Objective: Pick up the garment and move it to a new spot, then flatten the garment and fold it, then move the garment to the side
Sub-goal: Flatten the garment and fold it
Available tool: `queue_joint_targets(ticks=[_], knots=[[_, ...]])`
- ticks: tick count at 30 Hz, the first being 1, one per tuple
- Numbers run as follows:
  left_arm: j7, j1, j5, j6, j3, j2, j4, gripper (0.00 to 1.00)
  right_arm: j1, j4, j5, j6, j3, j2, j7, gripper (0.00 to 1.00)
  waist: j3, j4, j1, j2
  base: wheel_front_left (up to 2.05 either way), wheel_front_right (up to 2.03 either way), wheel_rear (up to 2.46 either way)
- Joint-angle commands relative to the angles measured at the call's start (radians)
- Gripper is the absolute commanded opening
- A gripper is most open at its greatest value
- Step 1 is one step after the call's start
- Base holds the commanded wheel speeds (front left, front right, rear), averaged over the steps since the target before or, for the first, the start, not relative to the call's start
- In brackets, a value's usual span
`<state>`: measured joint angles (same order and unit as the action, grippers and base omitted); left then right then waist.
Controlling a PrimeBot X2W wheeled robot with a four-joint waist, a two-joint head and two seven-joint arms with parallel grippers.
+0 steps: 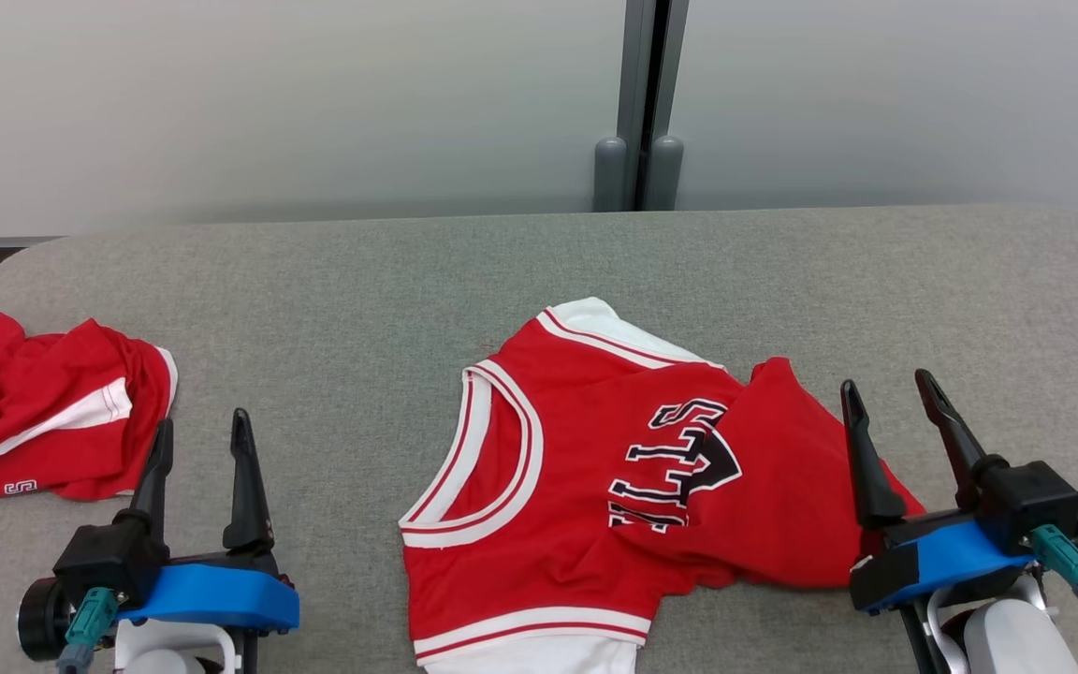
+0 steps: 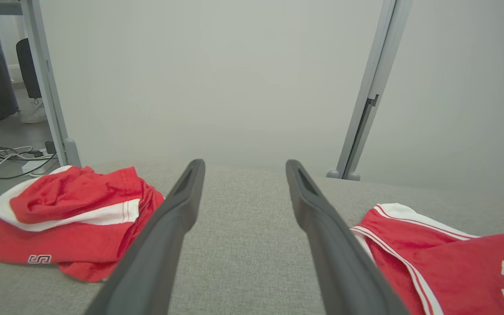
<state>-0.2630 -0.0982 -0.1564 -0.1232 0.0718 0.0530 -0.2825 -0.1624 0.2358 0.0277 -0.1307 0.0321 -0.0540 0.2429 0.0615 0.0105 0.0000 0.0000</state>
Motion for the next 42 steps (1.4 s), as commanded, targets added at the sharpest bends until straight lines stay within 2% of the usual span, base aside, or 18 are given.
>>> queue_joint_targets(ticks=[1,7,14,27,35,42], knots=[[-0.003,-0.017,0.011,-0.001,-0.009,0.005,0.002,1.00,-0.024,0.009,-0.007,0.000,0.000,0.002,0.008,1.00,0.002,-0.004,0.0000,0.0000,0.00,0.00,0.00],[-0.003,-0.049,0.034,-0.006,-0.055,0.017,-0.004,1.00,-0.030,0.022,-0.013,0.000,0.007,0.003,0.015,1.00,0.007,-0.020,0.0000,0.0000,0.00,0.00,0.00],[0.015,-0.119,0.051,-0.009,-0.167,0.048,-0.072,1.00,-0.041,0.031,-0.014,0.000,0.012,0.003,0.017,1.00,0.020,-0.041,0.0000,0.0000,0.00,0.00,0.00],[0.165,-0.092,-0.074,-0.007,-0.358,0.096,-0.225,1.00,-0.028,0.044,-0.019,0.000,0.029,0.003,0.020,1.00,0.026,-0.064,0.0000,0.0000,0.00,0.00,0.00],[0.204,-0.079,-0.130,-0.008,-0.416,0.113,-0.304,1.00,-0.036,0.050,-0.022,0.000,0.028,0.003,0.014,1.00,0.029,-0.069,0.0000,0.0000,0.00,0.00,0.00],[0.223,-0.089,-0.157,-0.008,-0.453,0.103,-0.369,1.00,-0.040,0.051,-0.027,0.000,0.023,0.003,0.006,1.00,0.030,-0.075,0.0000,0.0000,0.00,0.00,0.00]])
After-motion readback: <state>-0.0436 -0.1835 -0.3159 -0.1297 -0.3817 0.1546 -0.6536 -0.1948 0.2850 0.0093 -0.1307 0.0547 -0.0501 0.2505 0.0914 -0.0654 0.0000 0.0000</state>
